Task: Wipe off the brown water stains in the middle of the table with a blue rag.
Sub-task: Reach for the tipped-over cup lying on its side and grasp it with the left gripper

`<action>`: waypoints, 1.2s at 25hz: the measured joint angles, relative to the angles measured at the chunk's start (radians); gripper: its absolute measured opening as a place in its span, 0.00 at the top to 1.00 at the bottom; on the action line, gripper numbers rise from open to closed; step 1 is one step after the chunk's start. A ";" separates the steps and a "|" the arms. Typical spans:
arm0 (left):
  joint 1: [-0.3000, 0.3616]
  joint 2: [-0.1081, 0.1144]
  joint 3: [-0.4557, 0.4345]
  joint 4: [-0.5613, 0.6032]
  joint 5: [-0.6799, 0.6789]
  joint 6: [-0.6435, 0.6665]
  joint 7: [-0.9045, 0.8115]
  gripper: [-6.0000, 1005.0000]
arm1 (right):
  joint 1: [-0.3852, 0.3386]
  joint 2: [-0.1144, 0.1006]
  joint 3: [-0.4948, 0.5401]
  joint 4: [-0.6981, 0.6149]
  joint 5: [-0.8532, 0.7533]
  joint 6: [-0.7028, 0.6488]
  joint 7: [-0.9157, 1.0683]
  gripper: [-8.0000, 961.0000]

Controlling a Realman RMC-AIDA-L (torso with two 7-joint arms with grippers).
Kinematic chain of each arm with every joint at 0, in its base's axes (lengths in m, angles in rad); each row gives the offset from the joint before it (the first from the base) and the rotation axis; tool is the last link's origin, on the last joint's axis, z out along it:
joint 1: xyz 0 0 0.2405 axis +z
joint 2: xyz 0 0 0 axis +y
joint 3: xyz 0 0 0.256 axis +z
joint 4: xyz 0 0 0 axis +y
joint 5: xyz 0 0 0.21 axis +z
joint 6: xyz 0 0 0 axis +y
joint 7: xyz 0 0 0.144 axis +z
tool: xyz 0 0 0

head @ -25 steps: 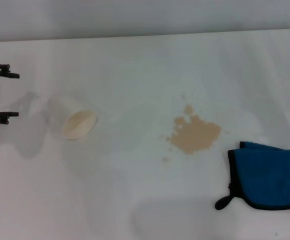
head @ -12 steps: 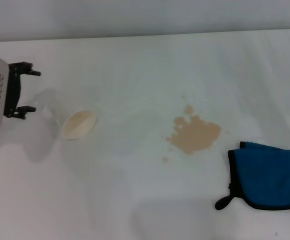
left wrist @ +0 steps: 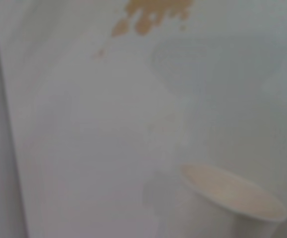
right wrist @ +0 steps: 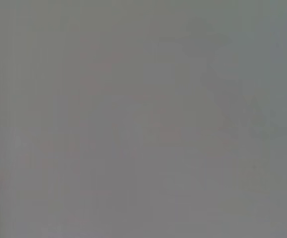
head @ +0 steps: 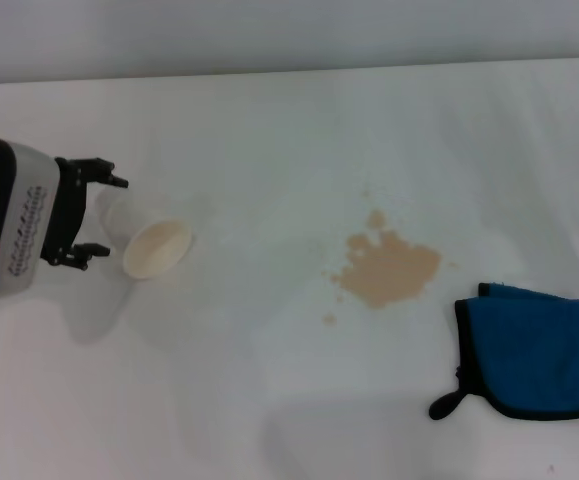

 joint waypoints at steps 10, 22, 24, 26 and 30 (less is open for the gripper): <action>-0.021 -0.003 0.004 -0.066 -0.057 0.017 0.074 0.14 | -0.011 -0.001 -0.011 0.025 -0.003 0.007 0.000 0.33; -0.081 0.002 -0.029 -0.208 -0.077 0.100 0.121 0.14 | -0.033 -0.003 -0.017 0.045 -0.003 0.038 0.000 0.34; -0.100 0.002 -0.058 -0.242 -0.080 0.101 0.135 0.14 | -0.034 -0.003 -0.017 0.046 -0.003 0.038 0.000 0.34; -0.117 0.002 -0.090 -0.277 -0.081 0.101 0.149 0.14 | -0.035 -0.003 -0.017 0.048 -0.003 0.039 0.000 0.34; -0.124 0.002 -0.100 -0.292 -0.081 0.098 0.158 0.14 | -0.035 -0.003 -0.013 0.049 -0.003 0.039 0.000 0.34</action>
